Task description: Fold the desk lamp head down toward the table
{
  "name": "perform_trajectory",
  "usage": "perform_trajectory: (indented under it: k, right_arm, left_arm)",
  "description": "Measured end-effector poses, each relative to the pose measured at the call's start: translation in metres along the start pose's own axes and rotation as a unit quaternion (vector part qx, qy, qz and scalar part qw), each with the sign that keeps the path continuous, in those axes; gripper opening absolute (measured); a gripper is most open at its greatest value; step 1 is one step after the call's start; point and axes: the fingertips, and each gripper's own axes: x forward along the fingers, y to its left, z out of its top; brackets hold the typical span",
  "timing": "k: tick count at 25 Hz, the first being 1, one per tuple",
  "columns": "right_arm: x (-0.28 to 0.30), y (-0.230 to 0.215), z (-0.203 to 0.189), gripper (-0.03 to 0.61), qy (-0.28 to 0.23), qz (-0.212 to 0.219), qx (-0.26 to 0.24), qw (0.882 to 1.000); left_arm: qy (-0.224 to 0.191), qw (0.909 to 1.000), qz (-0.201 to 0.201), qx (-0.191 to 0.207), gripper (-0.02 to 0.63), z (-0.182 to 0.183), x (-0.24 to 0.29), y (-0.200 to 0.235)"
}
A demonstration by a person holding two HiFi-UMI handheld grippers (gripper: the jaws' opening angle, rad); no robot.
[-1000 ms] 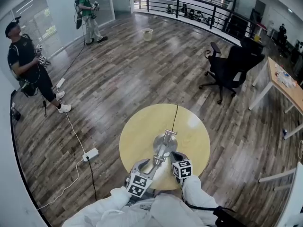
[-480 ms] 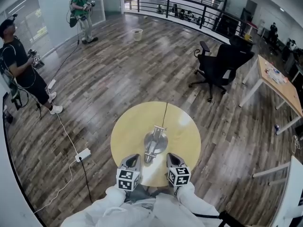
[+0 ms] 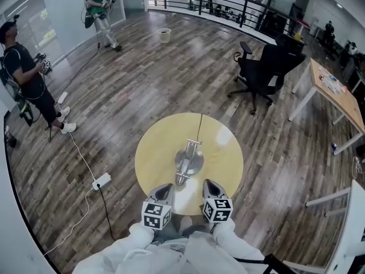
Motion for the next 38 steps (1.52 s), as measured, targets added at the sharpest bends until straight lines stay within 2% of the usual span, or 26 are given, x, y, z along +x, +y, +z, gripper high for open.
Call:
perform_trajectory:
  k: [7,10,13,17,25,38]
  right_arm:
    - [-0.053,0.026,-0.03,0.012,-0.011,-0.054,0.017,0.998]
    - [-0.082,0.054,-0.043,0.012,-0.022,-0.064,0.019,0.998]
    - [-0.115,0.092,-0.06,0.014,-0.033,-0.067,0.026,0.997]
    - [-0.15,0.128,-0.067,0.014,-0.049,-0.06,0.02,0.997]
    - [-0.173,0.151,-0.052,0.012,-0.066,-0.051,-0.006,0.997]
    - [-0.177,0.163,-0.033,0.012,-0.088,-0.041,-0.018,0.995]
  left_arm:
    - [0.006,0.9965,-0.047,0.069,0.0,-0.022,-0.055,-0.028]
    - [0.005,0.996,-0.062,0.065,0.0,-0.037,-0.084,-0.033]
    - [0.004,0.9973,-0.057,0.047,0.001,-0.051,-0.113,-0.029]
    - [-0.021,0.9981,-0.051,0.026,0.0,-0.052,-0.15,-0.034]
    - [-0.03,0.9977,-0.053,0.028,0.0,-0.055,-0.191,-0.055]
    - [-0.034,0.9978,-0.045,0.034,0.0,-0.052,-0.198,-0.047]
